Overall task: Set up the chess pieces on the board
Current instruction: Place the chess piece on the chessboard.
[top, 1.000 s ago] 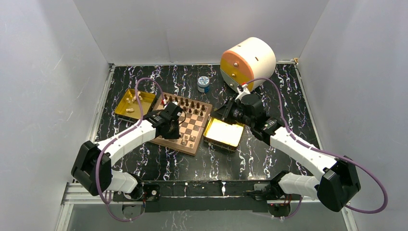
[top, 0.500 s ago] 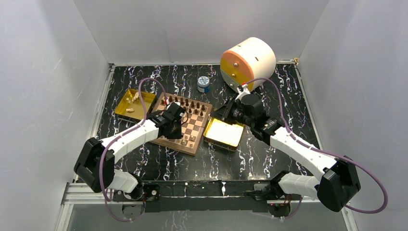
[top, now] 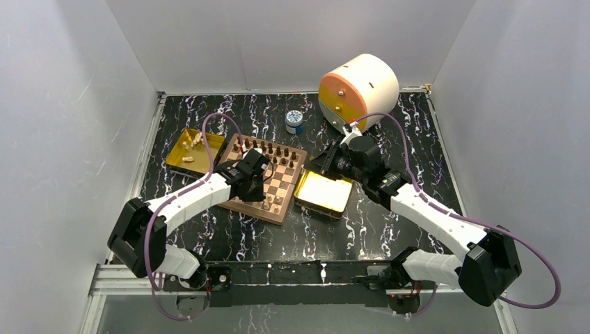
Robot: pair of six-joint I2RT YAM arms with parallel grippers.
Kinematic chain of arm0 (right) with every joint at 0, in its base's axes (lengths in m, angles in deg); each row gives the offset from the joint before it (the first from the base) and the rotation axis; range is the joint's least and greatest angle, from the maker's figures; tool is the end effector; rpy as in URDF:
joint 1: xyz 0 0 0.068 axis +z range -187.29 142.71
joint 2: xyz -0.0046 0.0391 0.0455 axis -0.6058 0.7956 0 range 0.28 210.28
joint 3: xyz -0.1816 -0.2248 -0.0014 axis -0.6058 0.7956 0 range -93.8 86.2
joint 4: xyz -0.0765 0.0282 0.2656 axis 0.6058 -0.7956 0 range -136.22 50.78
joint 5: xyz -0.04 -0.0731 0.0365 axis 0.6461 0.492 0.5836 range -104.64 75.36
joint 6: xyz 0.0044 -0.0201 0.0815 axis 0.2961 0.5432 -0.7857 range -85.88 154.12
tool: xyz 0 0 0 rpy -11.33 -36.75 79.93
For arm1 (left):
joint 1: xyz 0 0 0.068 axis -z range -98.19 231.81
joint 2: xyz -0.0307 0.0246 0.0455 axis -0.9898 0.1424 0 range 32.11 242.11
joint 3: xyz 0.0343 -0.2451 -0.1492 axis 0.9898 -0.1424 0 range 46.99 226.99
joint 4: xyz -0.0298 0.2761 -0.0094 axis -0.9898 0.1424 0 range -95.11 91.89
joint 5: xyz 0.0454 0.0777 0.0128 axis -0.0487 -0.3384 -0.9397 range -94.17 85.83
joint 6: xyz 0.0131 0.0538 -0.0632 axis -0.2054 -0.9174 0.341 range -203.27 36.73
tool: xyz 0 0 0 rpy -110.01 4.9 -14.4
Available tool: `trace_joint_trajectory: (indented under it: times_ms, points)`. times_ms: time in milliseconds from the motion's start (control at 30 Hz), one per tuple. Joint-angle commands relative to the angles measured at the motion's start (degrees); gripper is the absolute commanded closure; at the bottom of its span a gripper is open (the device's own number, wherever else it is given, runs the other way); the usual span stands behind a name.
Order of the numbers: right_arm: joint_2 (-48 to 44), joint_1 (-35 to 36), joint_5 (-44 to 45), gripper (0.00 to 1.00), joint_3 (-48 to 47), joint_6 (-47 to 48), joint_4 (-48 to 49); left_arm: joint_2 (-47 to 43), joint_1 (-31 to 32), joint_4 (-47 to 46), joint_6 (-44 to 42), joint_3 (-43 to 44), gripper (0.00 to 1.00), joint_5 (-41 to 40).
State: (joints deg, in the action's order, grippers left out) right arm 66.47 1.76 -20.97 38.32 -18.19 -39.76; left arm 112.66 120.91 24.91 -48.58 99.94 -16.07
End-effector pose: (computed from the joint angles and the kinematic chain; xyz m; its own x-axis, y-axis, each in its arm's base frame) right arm 0.2389 0.2040 0.2972 -0.7129 0.4346 -0.5504 -0.2336 0.5928 0.7707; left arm 0.2520 -0.1852 0.1987 -0.8413 -0.0340 -0.5395 0.0639 0.9848 -0.1616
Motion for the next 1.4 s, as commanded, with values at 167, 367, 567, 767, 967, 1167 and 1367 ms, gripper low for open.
trace_joint_trajectory:
  times_ms: [167,367,567,767,967,1167,1367]
  points:
    - [-1.45,-0.08,0.70,0.86,0.15,0.37,1.68,0.72,0.54,0.96,-0.55,-0.68,0.92,-2.72]
    - [-1.33,-0.02,0.69,0.86,0.07,0.22,1.68,1.01,0.64,1.28,-1.02,-0.37,0.92,-3.42]
    - [-1.24,0.01,0.66,0.85,-0.01,0.17,1.68,1.18,0.70,1.47,-1.20,-0.16,0.86,-2.85]
    - [-1.38,0.00,0.76,0.85,-0.02,0.17,1.42,0.49,0.72,2.60,-1.06,1.06,0.82,-3.04]
    - [-1.66,-0.01,0.81,0.85,0.06,0.20,1.33,0.44,0.72,3.91,-1.02,2.47,0.75,-3.03]
    - [-1.81,-0.03,0.78,0.85,0.19,0.17,1.15,0.09,0.72,3.58,-0.60,3.08,0.79,-2.34]
    - [-2.16,-0.02,0.74,0.85,0.24,0.11,1.11,0.48,0.72,3.47,-0.82,2.60,0.84,-2.34]
